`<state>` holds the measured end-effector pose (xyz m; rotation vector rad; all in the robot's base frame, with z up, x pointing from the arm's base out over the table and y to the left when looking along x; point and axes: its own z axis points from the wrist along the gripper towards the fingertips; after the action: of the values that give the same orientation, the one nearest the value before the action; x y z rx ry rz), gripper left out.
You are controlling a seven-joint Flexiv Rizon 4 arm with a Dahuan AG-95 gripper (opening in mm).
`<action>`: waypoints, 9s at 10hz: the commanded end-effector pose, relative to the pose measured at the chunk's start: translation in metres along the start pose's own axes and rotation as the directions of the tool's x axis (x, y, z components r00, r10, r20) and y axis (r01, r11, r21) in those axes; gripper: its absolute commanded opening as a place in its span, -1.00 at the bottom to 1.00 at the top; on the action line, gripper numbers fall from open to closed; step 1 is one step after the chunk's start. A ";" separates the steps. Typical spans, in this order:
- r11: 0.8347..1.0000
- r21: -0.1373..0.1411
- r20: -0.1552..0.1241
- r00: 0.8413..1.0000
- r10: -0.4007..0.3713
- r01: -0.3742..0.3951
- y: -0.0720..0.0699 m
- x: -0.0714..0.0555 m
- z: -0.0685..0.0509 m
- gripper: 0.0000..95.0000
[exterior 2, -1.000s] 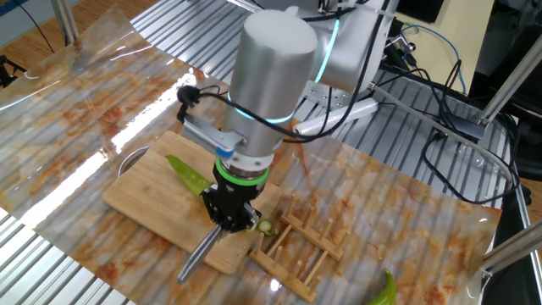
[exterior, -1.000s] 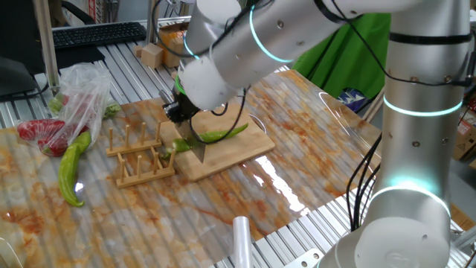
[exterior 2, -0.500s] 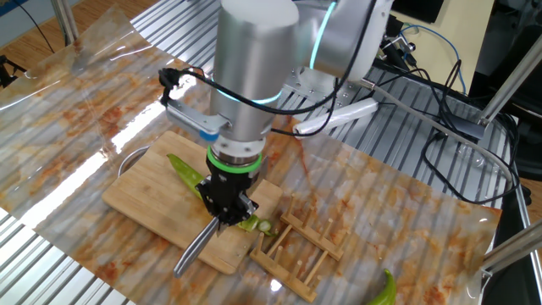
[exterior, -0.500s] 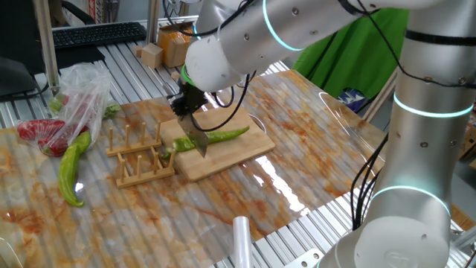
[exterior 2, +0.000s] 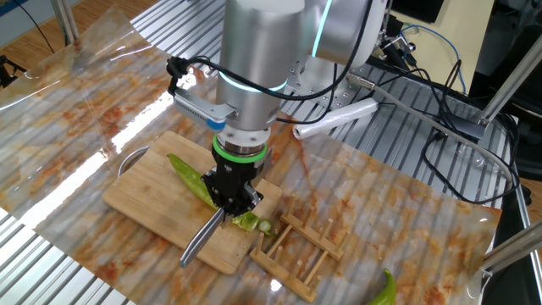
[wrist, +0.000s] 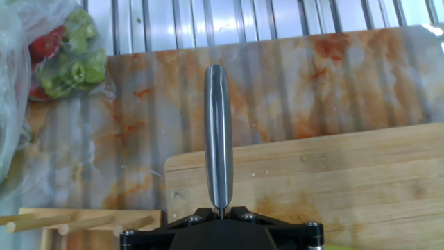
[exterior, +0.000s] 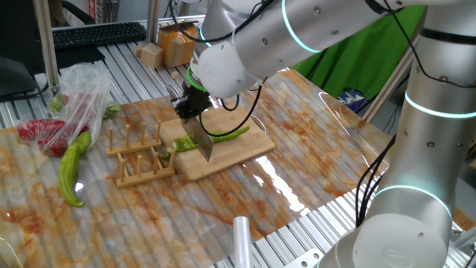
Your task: Chop the chili peppers
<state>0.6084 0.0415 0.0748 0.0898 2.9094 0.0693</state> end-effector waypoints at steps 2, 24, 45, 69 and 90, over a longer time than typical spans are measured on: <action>1.000 0.001 0.003 1.000 0.000 0.000 0.000 0.003 -0.003 -1.00; 1.000 0.001 0.072 0.997 0.019 -0.019 0.003 0.005 0.039 -1.00; 1.000 0.003 0.079 0.996 0.030 -0.031 0.003 -0.010 0.028 -1.00; 0.999 0.008 -0.020 0.999 0.034 -0.034 -0.021 -0.003 -0.008 -1.00; 0.999 0.011 -0.019 0.999 0.034 -0.034 -0.021 -0.001 -0.008 -1.00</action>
<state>0.6070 0.0202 0.0814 0.1405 2.9302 0.0649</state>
